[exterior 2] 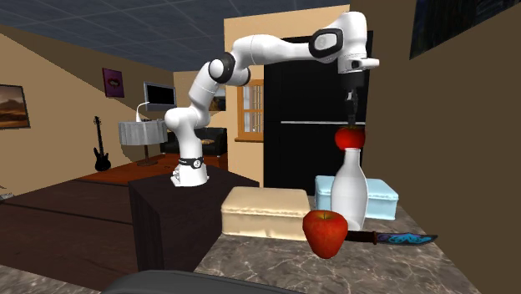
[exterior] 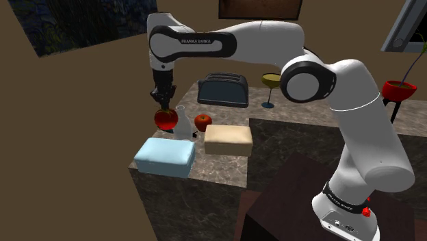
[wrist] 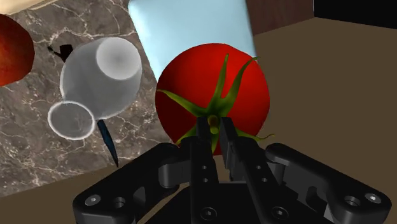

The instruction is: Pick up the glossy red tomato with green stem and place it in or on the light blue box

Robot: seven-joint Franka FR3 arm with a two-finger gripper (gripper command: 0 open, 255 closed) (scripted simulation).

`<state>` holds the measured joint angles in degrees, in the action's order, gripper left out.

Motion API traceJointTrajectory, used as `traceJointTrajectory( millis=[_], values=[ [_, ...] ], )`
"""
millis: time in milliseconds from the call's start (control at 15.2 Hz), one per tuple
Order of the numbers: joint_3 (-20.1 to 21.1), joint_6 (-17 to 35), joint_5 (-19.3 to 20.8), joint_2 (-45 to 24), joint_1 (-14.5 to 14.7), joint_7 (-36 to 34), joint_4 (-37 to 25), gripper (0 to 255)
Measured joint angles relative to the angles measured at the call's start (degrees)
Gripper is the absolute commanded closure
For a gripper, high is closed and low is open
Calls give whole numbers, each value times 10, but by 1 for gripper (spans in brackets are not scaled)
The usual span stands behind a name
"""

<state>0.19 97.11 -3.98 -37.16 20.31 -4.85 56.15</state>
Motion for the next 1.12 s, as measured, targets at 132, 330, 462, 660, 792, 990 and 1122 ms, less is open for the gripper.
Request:
traceJointTrajectory(
  millis=[132, 330, 462, 660, 792, 990, 1122],
  values=[
    [2, -28, 3, -32, 12, -16, -62, 255],
    [3, -16, 4, -37, 18, -22, -55, 255],
    [3, 1, 3, -35, 18, -21, -35, 255],
    [3, 28, 3, -26, 19, -20, 2, 255],
    [3, 46, 3, -23, 20, -20, 21, 255],
    [3, 70, 3, -21, 19, -18, 48, 255],
    [3, 86, 2, -21, 20, -17, 64, 255]
  ],
)
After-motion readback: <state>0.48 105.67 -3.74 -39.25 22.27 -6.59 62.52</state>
